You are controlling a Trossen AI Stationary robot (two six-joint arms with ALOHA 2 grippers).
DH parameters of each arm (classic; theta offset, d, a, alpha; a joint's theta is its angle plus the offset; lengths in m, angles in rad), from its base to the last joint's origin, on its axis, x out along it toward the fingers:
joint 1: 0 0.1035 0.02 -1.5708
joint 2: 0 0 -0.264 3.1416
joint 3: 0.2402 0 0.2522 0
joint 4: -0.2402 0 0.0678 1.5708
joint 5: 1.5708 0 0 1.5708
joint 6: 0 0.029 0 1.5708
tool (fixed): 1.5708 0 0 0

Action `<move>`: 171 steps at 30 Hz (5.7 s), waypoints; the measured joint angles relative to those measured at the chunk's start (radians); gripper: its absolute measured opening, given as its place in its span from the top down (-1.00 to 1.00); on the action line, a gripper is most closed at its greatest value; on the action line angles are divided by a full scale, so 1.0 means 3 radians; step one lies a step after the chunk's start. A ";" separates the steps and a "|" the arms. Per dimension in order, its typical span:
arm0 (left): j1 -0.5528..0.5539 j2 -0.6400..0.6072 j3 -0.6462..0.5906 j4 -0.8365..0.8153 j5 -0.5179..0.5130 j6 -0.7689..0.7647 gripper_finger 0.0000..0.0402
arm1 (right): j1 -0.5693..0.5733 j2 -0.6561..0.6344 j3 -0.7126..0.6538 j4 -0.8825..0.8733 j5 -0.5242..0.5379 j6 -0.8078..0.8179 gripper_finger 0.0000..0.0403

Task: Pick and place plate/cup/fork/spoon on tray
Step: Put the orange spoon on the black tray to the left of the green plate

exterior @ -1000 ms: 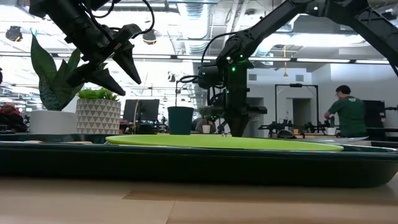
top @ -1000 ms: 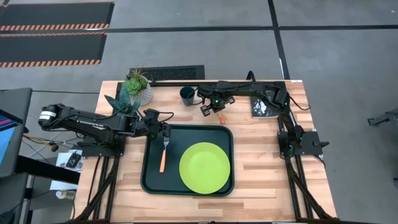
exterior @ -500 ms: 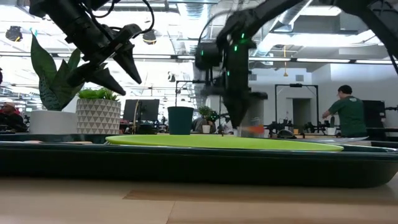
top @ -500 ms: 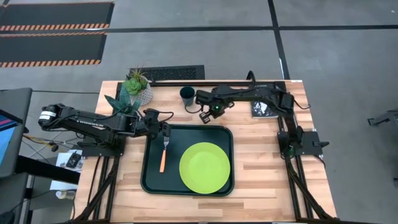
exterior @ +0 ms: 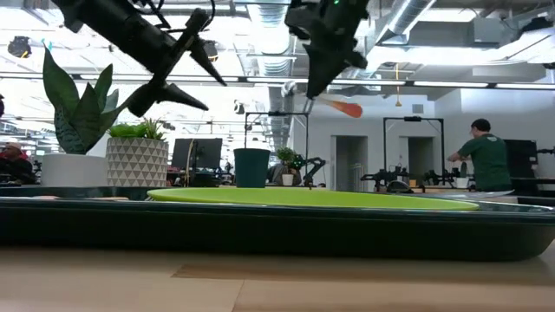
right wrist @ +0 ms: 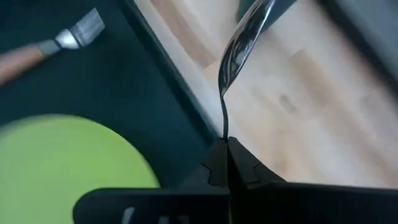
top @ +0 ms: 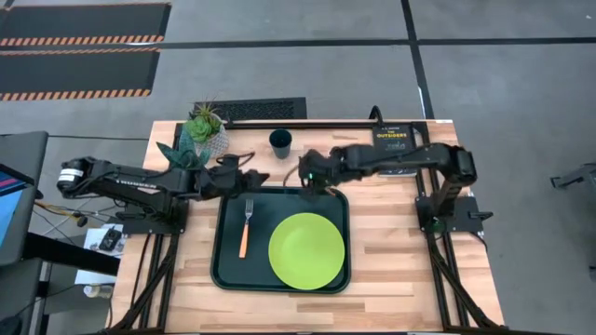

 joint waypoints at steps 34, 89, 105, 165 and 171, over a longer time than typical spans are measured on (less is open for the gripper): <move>0.0484 0.0052 -0.0004 0.0993 0.0994 -0.1876 -0.09 | 0.0581 0.0008 -0.0001 0.0683 0.2102 -0.3924 0.99; 0.0334 0.0222 0.0000 0.1618 0.1115 -0.2093 0.51 | 0.0359 0.0010 -0.0003 0.0933 0.1728 -0.4533 0.99; 0.0336 0.0253 0.0001 0.1626 0.1031 -0.2046 0.51 | 0.0383 0.0010 -0.0004 0.0941 0.1704 -0.4534 0.99; 0.0336 0.0270 0.0003 0.1748 0.0959 -0.1981 0.21 | 0.0258 0.0010 -0.0001 0.1094 0.1656 -0.4801 0.98; 0.0336 0.0270 0.0003 0.1767 0.0958 -0.2036 0.32 | 0.0258 0.0010 -0.0001 0.1092 0.1645 -0.4794 0.98</move>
